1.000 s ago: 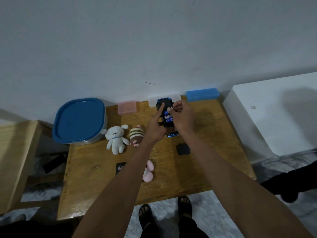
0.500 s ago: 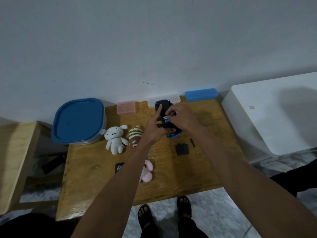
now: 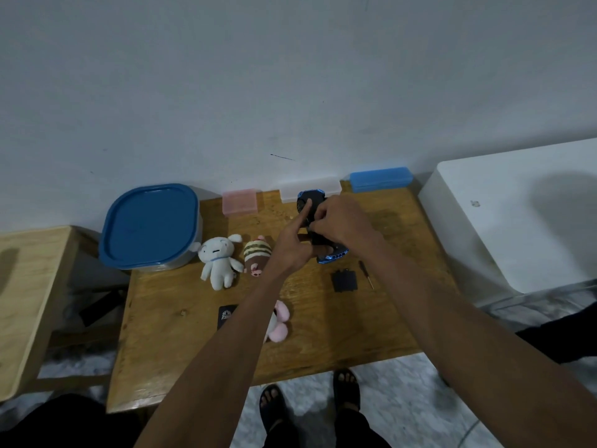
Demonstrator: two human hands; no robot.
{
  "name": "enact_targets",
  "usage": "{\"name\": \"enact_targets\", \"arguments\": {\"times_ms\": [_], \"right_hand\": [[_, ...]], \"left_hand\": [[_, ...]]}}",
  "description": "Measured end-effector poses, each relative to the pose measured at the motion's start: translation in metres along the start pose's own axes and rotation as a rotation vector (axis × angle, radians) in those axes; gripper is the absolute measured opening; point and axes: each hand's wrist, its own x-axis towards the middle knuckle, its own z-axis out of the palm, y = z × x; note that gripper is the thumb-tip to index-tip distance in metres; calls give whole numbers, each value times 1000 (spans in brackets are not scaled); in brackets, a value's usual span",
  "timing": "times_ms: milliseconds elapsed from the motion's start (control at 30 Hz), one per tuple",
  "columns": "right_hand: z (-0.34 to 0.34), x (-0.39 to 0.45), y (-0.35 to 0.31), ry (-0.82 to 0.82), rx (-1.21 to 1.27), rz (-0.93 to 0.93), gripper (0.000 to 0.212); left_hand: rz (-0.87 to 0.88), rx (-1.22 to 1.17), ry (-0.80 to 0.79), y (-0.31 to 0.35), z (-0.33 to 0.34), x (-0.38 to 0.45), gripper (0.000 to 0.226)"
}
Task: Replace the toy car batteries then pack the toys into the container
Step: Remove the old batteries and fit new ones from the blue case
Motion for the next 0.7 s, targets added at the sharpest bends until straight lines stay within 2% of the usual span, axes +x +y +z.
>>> {"name": "enact_targets", "arguments": {"times_ms": [300, 500, 600, 700], "right_hand": [[8, -10, 0, 37, -115, 36, 21], [5, -8, 8, 55, -54, 31, 20], [-1, -7, 20, 36, 22, -42, 17], [-7, -5, 34, -72, 71, -163, 19]], "left_hand": [[28, 35, -15, -7, 7, -5, 117], [18, -11, -36, -2, 10, -4, 113], [10, -59, -53, 1, 8, -3, 111], [7, -96, -50, 5, 5, -2, 110]]}}
